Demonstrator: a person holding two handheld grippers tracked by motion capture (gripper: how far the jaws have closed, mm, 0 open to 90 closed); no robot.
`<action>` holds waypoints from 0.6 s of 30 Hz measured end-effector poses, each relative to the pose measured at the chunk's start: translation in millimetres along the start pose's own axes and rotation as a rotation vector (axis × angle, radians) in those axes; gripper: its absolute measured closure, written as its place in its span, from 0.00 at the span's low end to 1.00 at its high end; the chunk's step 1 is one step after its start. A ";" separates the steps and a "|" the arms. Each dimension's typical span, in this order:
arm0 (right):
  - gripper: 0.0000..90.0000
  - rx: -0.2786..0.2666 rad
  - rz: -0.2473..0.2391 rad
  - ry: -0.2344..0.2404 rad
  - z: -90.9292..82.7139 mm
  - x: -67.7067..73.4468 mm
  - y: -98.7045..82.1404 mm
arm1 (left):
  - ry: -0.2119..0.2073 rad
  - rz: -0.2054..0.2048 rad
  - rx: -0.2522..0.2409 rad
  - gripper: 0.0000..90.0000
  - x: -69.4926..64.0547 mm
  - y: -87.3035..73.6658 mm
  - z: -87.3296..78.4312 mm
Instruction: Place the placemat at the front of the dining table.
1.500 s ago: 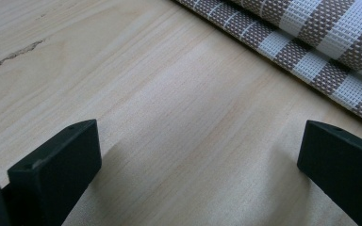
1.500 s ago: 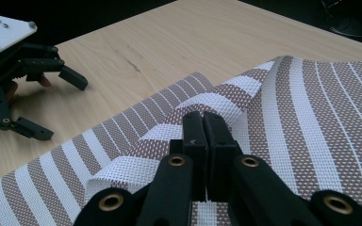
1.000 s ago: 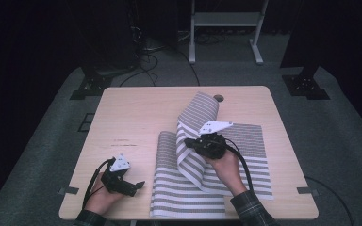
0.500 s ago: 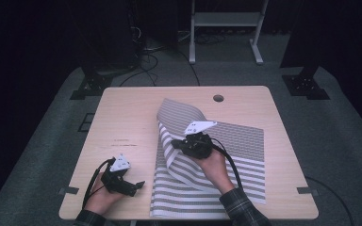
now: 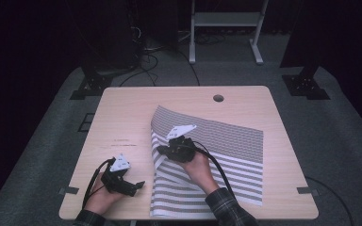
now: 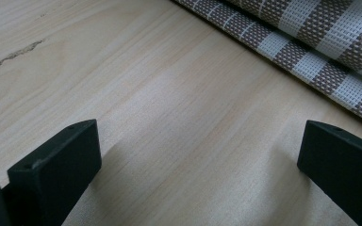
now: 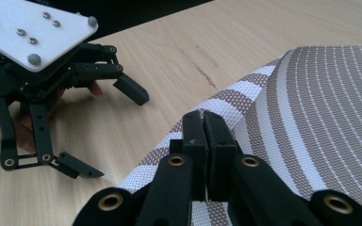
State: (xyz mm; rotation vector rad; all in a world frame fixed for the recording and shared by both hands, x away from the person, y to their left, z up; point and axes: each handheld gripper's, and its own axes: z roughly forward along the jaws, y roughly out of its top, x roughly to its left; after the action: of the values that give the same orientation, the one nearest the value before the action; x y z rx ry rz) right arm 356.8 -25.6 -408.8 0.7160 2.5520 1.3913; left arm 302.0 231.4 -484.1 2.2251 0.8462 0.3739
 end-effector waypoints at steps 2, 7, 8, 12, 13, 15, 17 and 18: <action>0.98 0.010 0.001 0.008 6.3 1.2 0.0 | 0.000 0.002 0.000 0.00 0.1 0.1 0.0; 0.90 0.006 0.012 0.023 17.1 3.3 1.3 | -0.001 0.003 0.002 0.00 0.1 0.1 -0.1; 0.86 0.000 0.021 0.029 17.8 4.0 2.2 | -0.001 0.003 0.001 0.00 0.1 0.1 -0.1; 0.78 -0.010 0.018 0.027 17.6 5.8 4.3 | -0.001 0.002 0.001 0.00 0.1 0.1 -0.1; 0.76 -0.009 0.017 0.027 16.8 6.1 4.5 | -0.001 0.002 0.002 0.00 0.1 0.1 -0.1; 0.70 -0.011 0.021 0.029 14.9 5.8 4.7 | -0.001 0.002 0.000 0.00 0.1 0.1 0.0; 0.66 -0.018 0.021 0.027 11.6 6.1 5.4 | -0.001 0.001 0.000 0.00 0.0 0.0 0.1; 0.65 -0.023 0.021 0.023 9.5 6.1 6.1 | 0.000 0.001 0.000 0.00 -0.1 0.0 0.1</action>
State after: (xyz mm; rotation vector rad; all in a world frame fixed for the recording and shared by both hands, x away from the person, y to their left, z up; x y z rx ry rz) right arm 356.8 -12.7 -408.5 0.7289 2.5486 1.4413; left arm 301.9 231.3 -484.1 2.2251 0.8454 0.3739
